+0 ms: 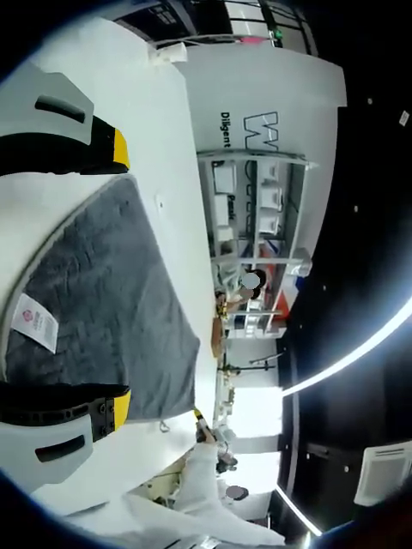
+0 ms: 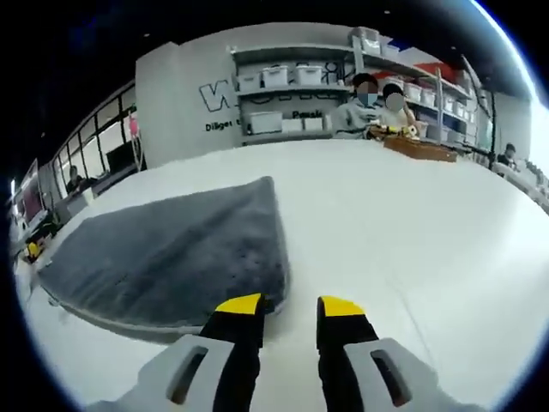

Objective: Open the folded towel by lifting each exposed corner and separating the folded layers until the towel lies flat within the target outline without major curled edges

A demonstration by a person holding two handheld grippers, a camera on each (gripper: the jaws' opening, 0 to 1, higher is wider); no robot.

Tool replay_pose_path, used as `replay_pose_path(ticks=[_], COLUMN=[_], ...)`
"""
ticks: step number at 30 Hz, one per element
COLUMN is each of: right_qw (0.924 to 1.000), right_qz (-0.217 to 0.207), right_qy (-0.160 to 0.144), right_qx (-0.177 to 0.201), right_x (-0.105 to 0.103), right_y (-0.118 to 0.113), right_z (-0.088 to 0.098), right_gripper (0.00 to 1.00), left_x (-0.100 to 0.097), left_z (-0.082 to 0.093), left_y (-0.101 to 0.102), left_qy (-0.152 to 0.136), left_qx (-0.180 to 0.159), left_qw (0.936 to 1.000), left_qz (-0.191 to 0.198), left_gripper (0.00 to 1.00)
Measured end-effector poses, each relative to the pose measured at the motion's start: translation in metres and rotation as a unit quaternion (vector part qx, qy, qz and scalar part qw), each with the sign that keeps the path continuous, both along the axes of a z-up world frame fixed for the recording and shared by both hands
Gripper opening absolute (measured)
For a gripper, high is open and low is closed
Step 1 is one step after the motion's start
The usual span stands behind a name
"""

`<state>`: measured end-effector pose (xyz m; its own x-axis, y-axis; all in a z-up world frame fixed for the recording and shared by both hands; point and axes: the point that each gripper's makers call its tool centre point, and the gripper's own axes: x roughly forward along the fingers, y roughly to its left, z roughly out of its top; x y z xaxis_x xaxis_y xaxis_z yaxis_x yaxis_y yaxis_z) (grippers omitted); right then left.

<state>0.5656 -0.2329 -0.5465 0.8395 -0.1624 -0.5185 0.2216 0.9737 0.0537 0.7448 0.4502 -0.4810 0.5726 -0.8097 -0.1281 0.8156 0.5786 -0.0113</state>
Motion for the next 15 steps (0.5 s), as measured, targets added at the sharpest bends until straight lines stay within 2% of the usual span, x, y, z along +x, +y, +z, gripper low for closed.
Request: replay_pose_path(ticks=[3, 5, 7, 9, 13, 14, 15], right_qw=[0.9995, 0.9980, 0.9954, 0.9939, 0.9934, 0.9966, 0.9981], right_qz=[0.005, 0.012, 0.018, 0.018, 0.020, 0.008, -0.002], right_qy=[0.012, 0.023, 0.037, 0.044, 0.046, 0.016, 0.001], right_qx=[-0.028, -0.057, -0.087, -0.099, -0.103, -0.081, -0.062], right_x=[0.000, -0.001, -0.002, -0.002, -0.003, 0.001, 0.002], right_y=[0.000, -0.002, -0.007, -0.010, -0.009, -0.008, -0.009], right_z=[0.000, 0.000, 0.000, -0.001, -0.001, 0.005, 0.009], right_gripper=[0.10, 0.01, 0.00, 0.00, 0.00, 0.00, 0.00], left_x=[0.000, 0.000, 0.000, -0.001, -0.001, -0.001, -0.001], left_z=[0.000, 0.000, 0.000, 0.000, 0.000, 0.000, 0.000], left_y=[0.000, 0.000, 0.000, 0.000, -0.001, 0.000, 0.000], left_qy=[0.000, 0.000, 0.000, 0.000, 0.000, -0.001, -0.001], left_qx=[0.000, 0.001, 0.000, 0.000, -0.001, 0.000, -0.001], left_qw=[1.0000, 1.0000, 1.0000, 1.0000, 1.0000, 1.0000, 1.0000], left_qz=[0.000, 0.001, 0.001, 0.000, 0.000, 0.000, 0.000], left_gripper=[1.00, 1.00, 1.00, 1.00, 1.00, 1.00, 1.00])
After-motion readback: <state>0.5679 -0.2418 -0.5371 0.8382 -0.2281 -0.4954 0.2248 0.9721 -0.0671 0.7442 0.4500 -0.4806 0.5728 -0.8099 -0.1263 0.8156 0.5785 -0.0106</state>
